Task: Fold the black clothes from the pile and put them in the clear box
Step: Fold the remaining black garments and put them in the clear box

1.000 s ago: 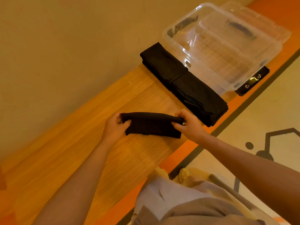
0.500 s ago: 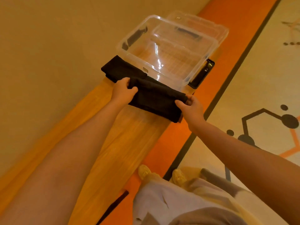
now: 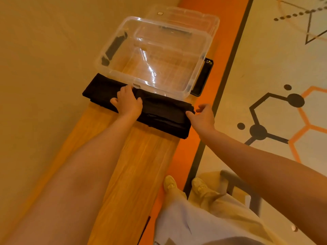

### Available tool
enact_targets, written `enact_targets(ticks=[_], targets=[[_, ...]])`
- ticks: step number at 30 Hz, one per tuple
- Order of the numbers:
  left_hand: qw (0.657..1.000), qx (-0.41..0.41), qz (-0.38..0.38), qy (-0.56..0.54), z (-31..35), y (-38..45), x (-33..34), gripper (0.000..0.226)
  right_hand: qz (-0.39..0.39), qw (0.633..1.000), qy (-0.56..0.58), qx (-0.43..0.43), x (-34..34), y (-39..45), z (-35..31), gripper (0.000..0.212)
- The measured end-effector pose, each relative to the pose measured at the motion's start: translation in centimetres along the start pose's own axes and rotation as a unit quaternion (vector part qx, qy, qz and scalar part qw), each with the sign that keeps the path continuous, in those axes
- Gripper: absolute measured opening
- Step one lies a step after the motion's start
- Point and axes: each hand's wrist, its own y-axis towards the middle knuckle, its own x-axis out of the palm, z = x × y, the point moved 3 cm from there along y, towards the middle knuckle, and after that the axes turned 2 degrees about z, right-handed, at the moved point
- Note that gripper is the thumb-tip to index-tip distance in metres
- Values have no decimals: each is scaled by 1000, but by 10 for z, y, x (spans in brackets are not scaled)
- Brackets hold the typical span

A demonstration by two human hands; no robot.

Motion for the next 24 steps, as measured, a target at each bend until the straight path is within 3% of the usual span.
enact_targets(ticks=[2,4,7,11,24], targets=[[994,95,46,14,-1,-7,1,31,27,986,-84,-141,-1,-8,-6,42],[970,232,77,0,1,-17,4,20,29,943,-178,-281,3,-17,-12,35],[937,348,21,-23,2,-24,19,28,-10,880,-280,-383,21,-22,-11,40],[943,316,-103,32,-9,-29,40,56,-89,838,-384,-378,44,-25,11,60],[933,299,-163,117,-14,-31,53,58,-116,825,-434,-343,50,-24,23,72]])
